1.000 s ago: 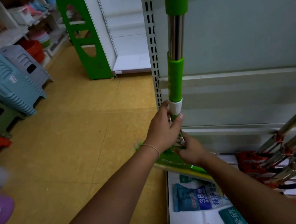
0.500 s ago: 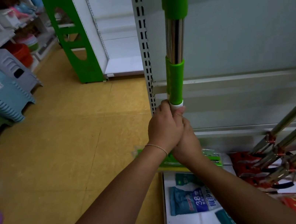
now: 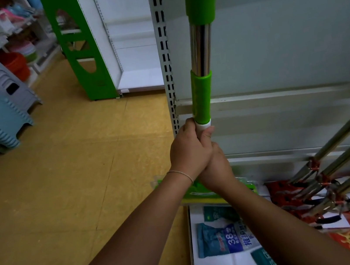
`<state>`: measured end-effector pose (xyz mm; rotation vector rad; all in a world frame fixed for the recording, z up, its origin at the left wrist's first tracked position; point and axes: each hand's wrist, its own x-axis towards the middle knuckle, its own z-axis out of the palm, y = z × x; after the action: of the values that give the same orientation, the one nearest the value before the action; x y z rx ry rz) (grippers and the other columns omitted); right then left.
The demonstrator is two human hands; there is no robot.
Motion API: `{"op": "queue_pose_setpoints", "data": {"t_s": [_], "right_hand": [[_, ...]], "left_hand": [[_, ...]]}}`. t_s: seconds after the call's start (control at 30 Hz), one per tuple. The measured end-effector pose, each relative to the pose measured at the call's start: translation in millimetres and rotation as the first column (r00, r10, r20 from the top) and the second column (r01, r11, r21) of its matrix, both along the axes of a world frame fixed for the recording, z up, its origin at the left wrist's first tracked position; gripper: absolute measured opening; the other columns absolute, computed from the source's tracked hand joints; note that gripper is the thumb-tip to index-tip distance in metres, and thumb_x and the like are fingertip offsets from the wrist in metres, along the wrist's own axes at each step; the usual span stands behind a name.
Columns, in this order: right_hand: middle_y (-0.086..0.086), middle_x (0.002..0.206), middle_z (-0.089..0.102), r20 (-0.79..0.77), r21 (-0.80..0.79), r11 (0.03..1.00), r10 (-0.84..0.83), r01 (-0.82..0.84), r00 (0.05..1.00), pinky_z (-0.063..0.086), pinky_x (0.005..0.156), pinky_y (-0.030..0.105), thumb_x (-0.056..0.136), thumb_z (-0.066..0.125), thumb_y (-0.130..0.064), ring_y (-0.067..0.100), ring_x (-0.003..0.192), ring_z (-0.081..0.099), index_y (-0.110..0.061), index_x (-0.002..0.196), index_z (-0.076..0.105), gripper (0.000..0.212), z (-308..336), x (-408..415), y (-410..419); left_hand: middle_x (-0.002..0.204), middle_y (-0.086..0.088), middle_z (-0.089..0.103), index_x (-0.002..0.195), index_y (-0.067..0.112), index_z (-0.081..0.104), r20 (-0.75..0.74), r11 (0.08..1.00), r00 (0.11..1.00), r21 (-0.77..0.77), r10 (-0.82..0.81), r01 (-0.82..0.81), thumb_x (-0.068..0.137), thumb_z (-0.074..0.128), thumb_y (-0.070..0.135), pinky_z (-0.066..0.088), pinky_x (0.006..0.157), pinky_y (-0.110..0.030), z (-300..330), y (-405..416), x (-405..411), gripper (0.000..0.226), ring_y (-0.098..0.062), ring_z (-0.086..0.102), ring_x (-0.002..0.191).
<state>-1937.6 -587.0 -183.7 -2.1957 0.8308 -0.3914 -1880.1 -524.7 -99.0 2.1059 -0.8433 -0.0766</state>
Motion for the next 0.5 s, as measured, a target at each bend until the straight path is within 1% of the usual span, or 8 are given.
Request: {"op": "queue_pose_setpoints", "data": {"t_s": [0.07, 0.13, 0.2, 0.23, 0.3, 0.37, 0.43, 0.5], "right_hand": [[-0.001, 0.093, 0.058, -0.033, 0.073, 0.993, 0.097, -0.095, 0.995, 0.043, 0.057, 0.029, 0.084, 0.056, -0.041, 0.007, 0.073, 0.055, -0.015, 0.108, 0.053, 0.036, 14.0, -7.3, -6.7], [0.008, 0.11, 0.065, -0.161, 0.095, 0.973, 0.223, -0.21, 0.961, 0.052, 0.076, 0.037, 0.088, 0.059, -0.041, 0.022, 0.094, 0.064, -0.011, 0.121, 0.055, 0.045, 38.1, -18.0, -20.4], [0.012, 0.133, 0.06, -0.299, 0.036, 0.96, 0.274, -0.276, 0.914, 0.047, 0.099, 0.036, 0.094, 0.058, -0.036, 0.027, 0.119, 0.058, -0.01, 0.137, 0.052, 0.05, 70.8, -29.6, -36.7], [0.012, 0.137, 0.058, -0.3, 0.003, 0.963, 0.258, -0.27, 0.918, 0.042, 0.101, 0.032, 0.096, 0.056, -0.031, 0.026, 0.123, 0.056, -0.01, 0.138, 0.052, 0.047, 90.4, -34.9, -43.5], [0.011, 0.132, 0.063, -0.177, -0.081, 0.975, 0.188, -0.205, 0.966, 0.041, 0.097, 0.024, 0.098, 0.054, -0.023, 0.023, 0.118, 0.06, -0.009, 0.133, 0.057, 0.038, 130.1, -41.9, -49.5], [0.01, 0.123, 0.068, 0.022, -0.144, 0.984, 0.112, -0.108, 0.993, 0.047, 0.096, 0.028, 0.098, 0.055, -0.025, 0.02, 0.111, 0.064, -0.009, 0.127, 0.063, 0.034, 164.5, -45.0, -45.2], [0.007, 0.12, 0.07, 0.176, -0.16, 0.986, 0.077, -0.049, 0.981, 0.05, 0.094, 0.029, 0.097, 0.056, -0.032, 0.014, 0.108, 0.065, -0.011, 0.126, 0.065, 0.037, 189.2, -45.8, -33.9], [0.005, 0.123, 0.068, 0.242, -0.172, 0.984, 0.083, -0.042, 0.967, 0.048, 0.091, 0.024, 0.097, 0.056, -0.038, 0.009, 0.107, 0.063, -0.013, 0.132, 0.06, 0.043, 205.6, -43.3, -21.8]], "left_hand": [[0.103, -0.005, 0.061, 0.111, 0.016, 0.055, -0.023, 1.0, 1.0, 0.005, -0.014, 0.015, 0.094, 0.056, 0.043, 0.05, 0.075, -0.035, 4.0, 1.7, -0.5, 0.032, -0.023, 0.061, 0.092], [0.108, -0.005, 0.058, 0.113, 0.014, 0.055, -0.058, 0.999, 0.998, 0.012, -0.029, 0.03, 0.092, 0.06, 0.04, 0.046, 0.076, -0.03, 11.4, 3.1, 1.4, 0.034, -0.022, 0.059, 0.097], [0.111, -0.003, 0.058, 0.115, 0.016, 0.053, -0.121, 0.999, 0.992, -0.008, -0.042, 0.041, 0.087, 0.069, 0.035, 0.043, 0.078, -0.027, 23.9, 5.1, 4.7, 0.037, -0.02, 0.058, 0.101], [0.115, -0.001, 0.058, 0.118, 0.018, 0.051, -0.152, 0.998, 0.987, -0.03, -0.053, 0.049, 0.085, 0.072, 0.033, 0.043, 0.081, -0.026, 31.9, 6.0, 6.4, 0.042, -0.018, 0.058, 0.104], [0.122, 0.001, 0.058, 0.13, 0.018, 0.047, -0.183, 0.995, 0.979, -0.068, -0.085, 0.073, 0.082, 0.077, 0.029, 0.044, 0.088, -0.025, 50.6, 7.1, 9.4, 0.058, -0.015, 0.056, 0.111], [0.129, 0.0, 0.059, 0.138, 0.017, 0.045, -0.18, 0.991, 0.976, -0.075, -0.12, 0.108, 0.081, 0.078, 0.03, 0.047, 0.096, -0.028, 67.5, 6.5, 13.3, 0.067, -0.015, 0.057, 0.115], [0.129, -0.002, 0.061, 0.133, 0.019, 0.05, -0.171, 0.986, 0.973, -0.081, -0.156, 0.144, 0.081, 0.078, 0.031, 0.05, 0.1, -0.038, 80.7, 5.9, 17.1, 0.061, -0.018, 0.06, 0.115], [0.127, -0.001, 0.062, 0.131, 0.022, 0.052, -0.175, 0.978, 0.964, -0.088, -0.2, 0.187, 0.084, 0.073, 0.031, 0.051, 0.098, -0.042, 91.4, 7.9, 17.3, 0.052, -0.02, 0.059, 0.115]]}}
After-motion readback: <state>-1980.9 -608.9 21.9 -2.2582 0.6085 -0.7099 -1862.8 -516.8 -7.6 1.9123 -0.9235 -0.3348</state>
